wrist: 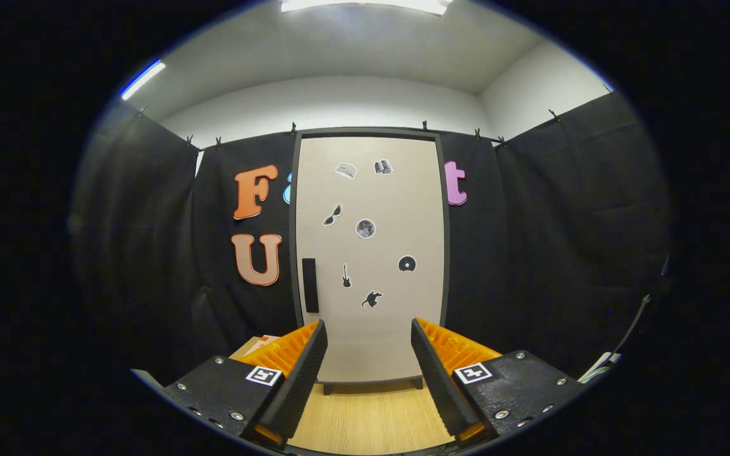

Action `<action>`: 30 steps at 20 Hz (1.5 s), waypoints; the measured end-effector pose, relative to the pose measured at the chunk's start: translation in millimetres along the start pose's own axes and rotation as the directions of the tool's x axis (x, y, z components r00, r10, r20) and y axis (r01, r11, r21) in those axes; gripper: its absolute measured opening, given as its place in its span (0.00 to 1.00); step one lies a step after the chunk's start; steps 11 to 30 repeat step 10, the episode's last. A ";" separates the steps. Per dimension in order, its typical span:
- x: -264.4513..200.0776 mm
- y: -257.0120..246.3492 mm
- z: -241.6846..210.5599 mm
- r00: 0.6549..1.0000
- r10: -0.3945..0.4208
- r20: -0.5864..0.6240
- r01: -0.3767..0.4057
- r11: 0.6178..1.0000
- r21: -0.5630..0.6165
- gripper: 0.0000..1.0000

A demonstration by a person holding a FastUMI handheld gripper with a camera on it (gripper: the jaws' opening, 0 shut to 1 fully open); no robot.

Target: Open the shoe cabinet door, grab the shoes and put them into the shoe cabinet, then close the shoe cabinet door.

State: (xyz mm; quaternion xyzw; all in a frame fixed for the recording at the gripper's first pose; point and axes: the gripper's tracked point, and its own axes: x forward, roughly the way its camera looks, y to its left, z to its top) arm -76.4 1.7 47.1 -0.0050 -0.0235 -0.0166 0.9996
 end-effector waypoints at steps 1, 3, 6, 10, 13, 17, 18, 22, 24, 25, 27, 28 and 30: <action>-1.2 0.3 -0.3 1.000 0.002 -0.002 -0.002 1.000 0.001 0.84; -3.7 -0.1 1.2 1.000 0.001 0.001 -0.001 1.000 -0.001 0.84; -4.3 -1.6 0.6 1.000 -0.003 -0.002 0.003 1.000 -0.002 0.84; -3.9 -4.6 0.4 1.000 -0.008 -0.005 0.008 1.000 -0.004 0.85; -3.9 -4.6 0.4 1.000 -0.008 -0.005 0.008 1.000 -0.004 0.85; -3.9 -4.6 0.4 1.000 -0.008 -0.005 0.008 1.000 -0.004 0.85; -3.9 -4.6 0.4 1.000 -0.008 -0.005 0.008 1.000 -0.004 0.85; -3.9 -4.6 0.4 1.000 -0.008 -0.005 0.008 1.000 -0.004 0.85; -3.9 -4.6 0.4 1.000 -0.008 -0.005 0.008 1.000 -0.004 0.85; -3.9 -4.6 0.4 1.000 -0.008 -0.005 0.008 1.000 -0.004 0.85; -3.9 -4.6 0.4 1.000 -0.008 -0.005 0.008 1.000 -0.004 0.85; -3.9 -4.6 0.4 1.000 -0.008 -0.005 0.008 1.000 -0.004 0.85; -3.9 -4.6 0.4 1.000 -0.008 -0.005 0.008 1.000 -0.004 0.85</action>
